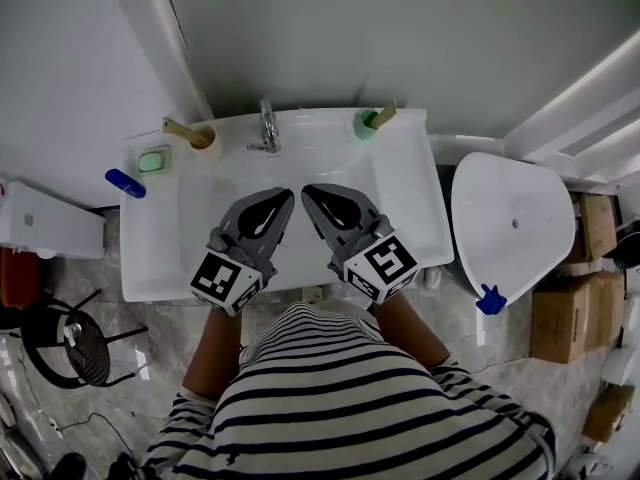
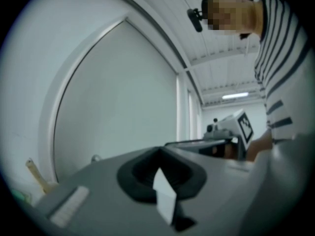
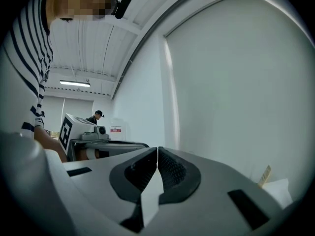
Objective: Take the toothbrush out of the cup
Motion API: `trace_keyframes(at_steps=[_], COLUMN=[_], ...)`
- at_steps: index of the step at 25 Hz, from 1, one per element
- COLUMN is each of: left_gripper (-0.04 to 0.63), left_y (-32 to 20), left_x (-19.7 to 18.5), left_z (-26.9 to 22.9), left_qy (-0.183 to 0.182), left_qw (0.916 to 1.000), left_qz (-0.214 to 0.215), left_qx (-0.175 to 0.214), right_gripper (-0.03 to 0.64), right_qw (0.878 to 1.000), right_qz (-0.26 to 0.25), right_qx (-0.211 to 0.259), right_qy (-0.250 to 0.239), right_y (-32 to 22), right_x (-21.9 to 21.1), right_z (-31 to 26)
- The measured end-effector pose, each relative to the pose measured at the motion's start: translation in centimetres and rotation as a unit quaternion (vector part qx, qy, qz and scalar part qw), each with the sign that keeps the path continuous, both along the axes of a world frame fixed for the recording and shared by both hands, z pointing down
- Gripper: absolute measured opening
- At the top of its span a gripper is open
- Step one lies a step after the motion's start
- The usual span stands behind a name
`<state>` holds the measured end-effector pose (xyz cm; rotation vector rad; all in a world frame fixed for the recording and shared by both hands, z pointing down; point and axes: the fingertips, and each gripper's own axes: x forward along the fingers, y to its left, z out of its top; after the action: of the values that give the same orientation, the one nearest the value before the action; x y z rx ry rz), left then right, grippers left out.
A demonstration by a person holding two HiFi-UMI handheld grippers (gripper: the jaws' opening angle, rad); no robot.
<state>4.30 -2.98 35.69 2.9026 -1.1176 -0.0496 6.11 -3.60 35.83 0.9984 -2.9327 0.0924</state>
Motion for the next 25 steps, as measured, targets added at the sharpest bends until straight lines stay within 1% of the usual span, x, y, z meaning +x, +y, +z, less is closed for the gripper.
trace_keyframes(at_steps=[5,12,17,25], left_gripper=[0.006,0.006,0.006,0.006], left_y=[-1.6,-2.3,-3.1,-3.9], left_x=[1.7,3.6,3.8,3.9], left_z=[0.2,0.8,0.8,1.1], left_qy=[-0.003,-0.007,-0.006,-0.007], left_qw=[1.0000,0.9999,0.9998,0.9997], left_qz=[-0.006,-0.010,-0.017,-0.018], left_qx=[0.001,-0.005,-0.007,-0.012], right_gripper=[0.008,0.008,0.008,0.008], right_qw=[1.000,1.000,1.000,0.999], right_qz=[-0.010,-0.021,-0.026,-0.033], right_qx=[-0.003,-0.006,-0.007,-0.013], right_qy=[0.002,-0.003,-0.005,-0.003], right_y=[-1.4,-2.5,-3.0,-3.6], right_x=[1.5,3.0,3.2,2.9], right_z=[0.5,0.8,0.9,1.4])
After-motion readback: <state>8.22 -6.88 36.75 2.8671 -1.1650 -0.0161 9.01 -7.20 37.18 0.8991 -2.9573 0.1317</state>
